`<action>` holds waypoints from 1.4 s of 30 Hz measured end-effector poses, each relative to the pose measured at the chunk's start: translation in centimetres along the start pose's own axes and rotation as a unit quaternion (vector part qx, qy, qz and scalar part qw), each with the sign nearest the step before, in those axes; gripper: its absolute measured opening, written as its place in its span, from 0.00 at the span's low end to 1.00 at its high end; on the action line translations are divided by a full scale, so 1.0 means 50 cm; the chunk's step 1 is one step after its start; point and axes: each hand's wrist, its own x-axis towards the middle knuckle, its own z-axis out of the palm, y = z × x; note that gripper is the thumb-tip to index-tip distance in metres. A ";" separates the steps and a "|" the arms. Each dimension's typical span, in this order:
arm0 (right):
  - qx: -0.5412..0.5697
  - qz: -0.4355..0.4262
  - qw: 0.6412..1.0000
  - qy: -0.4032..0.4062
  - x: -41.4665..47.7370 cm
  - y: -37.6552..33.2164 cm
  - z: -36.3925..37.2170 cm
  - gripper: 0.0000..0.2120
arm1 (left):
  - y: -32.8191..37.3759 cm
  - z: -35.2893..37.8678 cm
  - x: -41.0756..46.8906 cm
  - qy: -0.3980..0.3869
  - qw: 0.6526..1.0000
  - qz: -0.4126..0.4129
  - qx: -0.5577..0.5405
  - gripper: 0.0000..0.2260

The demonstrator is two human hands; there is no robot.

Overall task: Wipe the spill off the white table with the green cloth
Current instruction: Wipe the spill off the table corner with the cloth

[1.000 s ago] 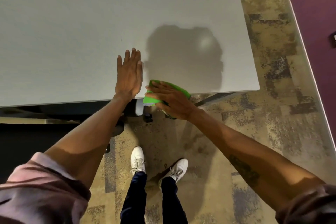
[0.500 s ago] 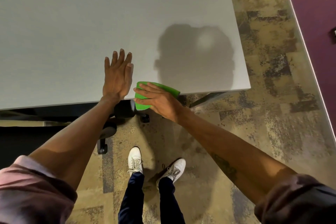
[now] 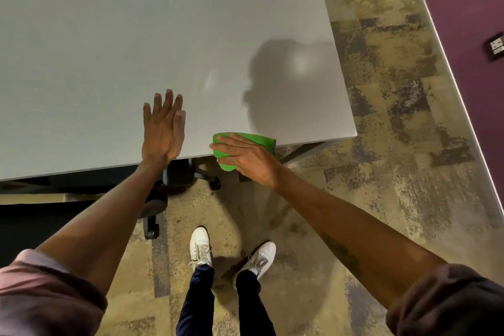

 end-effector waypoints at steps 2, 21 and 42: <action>0.006 0.006 1.000 -0.001 -0.026 0.019 -0.014 0.19 | 0.004 -0.002 0.000 -0.003 1.000 -0.003 -0.007 0.27; 0.059 0.145 0.986 0.049 -0.272 0.174 -0.069 0.14 | 0.028 0.018 -0.016 0.025 0.999 -0.020 0.000 0.24; 0.016 0.366 0.930 0.032 -0.437 0.230 -0.140 0.16 | 0.102 0.002 -0.055 0.011 0.999 -0.053 0.000 0.28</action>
